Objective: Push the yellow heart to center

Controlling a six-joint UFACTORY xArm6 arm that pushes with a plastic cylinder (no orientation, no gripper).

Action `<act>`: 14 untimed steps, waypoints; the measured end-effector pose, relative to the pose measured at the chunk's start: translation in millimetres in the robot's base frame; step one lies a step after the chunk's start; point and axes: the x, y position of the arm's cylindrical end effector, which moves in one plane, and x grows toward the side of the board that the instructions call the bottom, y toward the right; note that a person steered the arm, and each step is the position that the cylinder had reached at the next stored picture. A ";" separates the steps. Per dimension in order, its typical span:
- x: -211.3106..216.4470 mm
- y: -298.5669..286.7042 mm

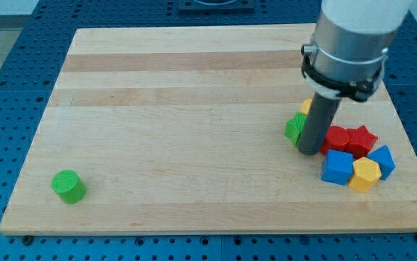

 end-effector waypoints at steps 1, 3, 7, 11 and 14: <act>-22.2 0.0; -65.3 8.6; -97.5 -15.2; -35.0 -134.8; 8.3 -223.4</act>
